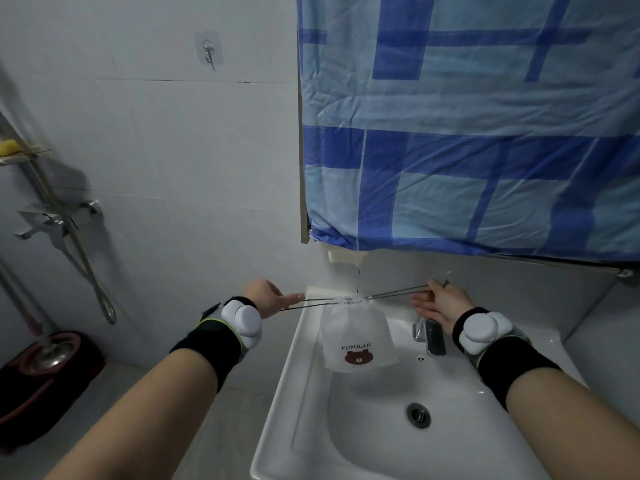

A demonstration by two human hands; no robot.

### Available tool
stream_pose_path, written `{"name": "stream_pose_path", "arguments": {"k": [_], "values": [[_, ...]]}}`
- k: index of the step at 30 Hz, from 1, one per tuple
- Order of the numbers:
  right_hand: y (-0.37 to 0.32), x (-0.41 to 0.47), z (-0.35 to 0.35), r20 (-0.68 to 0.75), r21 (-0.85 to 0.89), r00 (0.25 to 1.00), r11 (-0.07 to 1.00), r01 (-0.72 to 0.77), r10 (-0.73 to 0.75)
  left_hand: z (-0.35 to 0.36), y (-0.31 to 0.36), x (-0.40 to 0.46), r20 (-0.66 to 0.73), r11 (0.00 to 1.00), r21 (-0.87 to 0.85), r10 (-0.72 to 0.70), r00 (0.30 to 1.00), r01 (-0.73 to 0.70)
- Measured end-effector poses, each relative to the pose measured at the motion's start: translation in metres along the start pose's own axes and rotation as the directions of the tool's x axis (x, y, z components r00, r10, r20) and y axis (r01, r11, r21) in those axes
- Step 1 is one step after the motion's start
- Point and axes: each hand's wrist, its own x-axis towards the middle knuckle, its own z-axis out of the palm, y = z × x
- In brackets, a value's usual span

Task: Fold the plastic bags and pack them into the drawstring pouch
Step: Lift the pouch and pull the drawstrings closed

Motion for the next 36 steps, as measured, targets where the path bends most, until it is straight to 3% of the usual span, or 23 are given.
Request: {"name": "stream_pose_path", "arguments": {"k": [3, 7, 12, 15, 22, 29, 36], "values": [[-0.006, -0.005, 0.008, 0.135, 0.286, 0.990, 0.958, -0.005, -0.035, 0.000, 0.012, -0.004, 0.028, 0.999, 0.050, 0.001, 1.000, -0.002], [-0.015, -0.010, 0.016, 0.181, 0.417, 0.980, 0.909, 0.002, -0.086, 0.000, 0.024, -0.007, 0.009, 1.000, 0.003, 0.008, 1.000, -0.008], [-0.021, -0.012, 0.027, 0.181, 0.334, 0.976, 0.941, 0.051, -0.118, 0.005, 0.029, -0.006, -0.077, 0.981, -0.164, 0.090, 0.993, -0.101], [-0.022, -0.014, 0.029, 0.157, 0.213, 0.978, 0.971, 0.105, -0.140, 0.006, 0.028, -0.007, -0.110, 0.984, -0.129, 0.112, 0.988, -0.126], [-0.019, -0.010, 0.020, 0.052, 0.091, 0.991, 0.989, 0.119, -0.124, 0.001, 0.011, -0.002, -0.118, 0.999, -0.033, 0.027, 0.993, -0.032], [-0.021, -0.010, 0.021, 0.013, 0.057, 0.993, 0.991, 0.118, -0.119, 0.000, 0.006, -0.005, -0.123, 1.000, 0.031, 0.001, 0.992, 0.003], [-0.032, -0.023, 0.032, 0.073, 0.167, 0.989, 0.979, 0.116, -0.130, -0.018, 0.002, -0.008, -0.156, 0.995, -0.099, 0.014, 0.988, -0.030]]}}
